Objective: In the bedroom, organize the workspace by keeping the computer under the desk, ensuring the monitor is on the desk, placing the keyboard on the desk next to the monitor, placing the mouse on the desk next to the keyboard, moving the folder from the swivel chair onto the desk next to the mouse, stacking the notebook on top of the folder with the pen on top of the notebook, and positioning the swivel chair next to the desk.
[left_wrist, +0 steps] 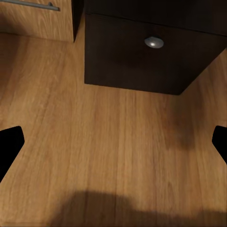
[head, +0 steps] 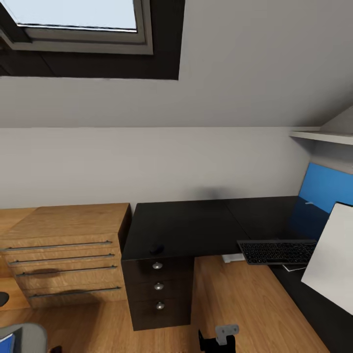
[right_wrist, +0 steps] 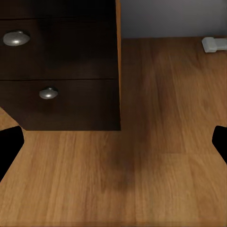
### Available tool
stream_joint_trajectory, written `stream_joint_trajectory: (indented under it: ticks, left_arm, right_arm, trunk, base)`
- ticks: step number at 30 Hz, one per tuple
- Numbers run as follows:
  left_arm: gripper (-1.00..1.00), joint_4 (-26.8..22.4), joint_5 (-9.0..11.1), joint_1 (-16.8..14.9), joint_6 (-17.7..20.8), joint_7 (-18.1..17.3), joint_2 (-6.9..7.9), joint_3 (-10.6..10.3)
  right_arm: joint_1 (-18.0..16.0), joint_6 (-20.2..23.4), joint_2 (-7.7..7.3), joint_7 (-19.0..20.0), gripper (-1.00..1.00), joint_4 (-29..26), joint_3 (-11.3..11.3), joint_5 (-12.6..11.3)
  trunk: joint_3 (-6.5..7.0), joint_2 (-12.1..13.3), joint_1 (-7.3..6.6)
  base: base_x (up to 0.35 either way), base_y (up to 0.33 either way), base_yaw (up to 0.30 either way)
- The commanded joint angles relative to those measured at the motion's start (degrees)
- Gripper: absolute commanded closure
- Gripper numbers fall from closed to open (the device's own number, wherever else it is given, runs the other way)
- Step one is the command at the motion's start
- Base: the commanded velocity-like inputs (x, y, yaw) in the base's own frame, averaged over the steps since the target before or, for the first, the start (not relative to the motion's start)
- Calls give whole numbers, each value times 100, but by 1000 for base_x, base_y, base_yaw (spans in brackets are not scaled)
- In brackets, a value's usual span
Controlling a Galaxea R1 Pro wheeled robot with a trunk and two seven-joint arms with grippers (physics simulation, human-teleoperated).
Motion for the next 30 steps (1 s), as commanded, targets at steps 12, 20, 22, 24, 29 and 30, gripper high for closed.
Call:
stream_joint_trajectory:
  ticks: [12, 20, 22, 24, 29, 30]
  left_arm:
    - [-100, 4, 19, -3, -17, -13, -2, -14]
    - [-100, 4, 17, -3, -20, -13, -5, -16]
    - [-100, 4, 14, -3, -22, -13, -4, -16]
    - [-100, 4, 13, -3, -23, -13, -3, -16]
    - [-100, 4, 11, -3, -25, -13, -2, -22]
    - [-100, 4, 11, -3, -25, -13, -2, -23]
  right_arm:
    - [-5, -14, -5, -23, -100, 5, 36, 12]
    - [-5, -7, 4, -23, -100, 18, 42, 10]
    - [-5, -6, 5, -23, -100, 30, 43, 10]
    - [-5, -6, 6, -23, -100, 40, 43, 10]
    - [-5, -5, 7, -23, -100, 52, 44, 10]
    - [-5, -5, 7, -23, -100, 53, 44, 10]
  trunk:
    - [-7, -4, -1]
    - [-7, -4, -1]
    - [-7, -4, -1]
    - [-7, -4, -1]
    - [-7, -4, -1]
    - [-7, -4, -1]
  base:
    - [-124, -33, 0]
    - [-160, -69, 0]
    - [-42, -18, 0]
    - [-27, -11, 0]
    - [-13, -5, 0]
    - [-6, -3, 0]
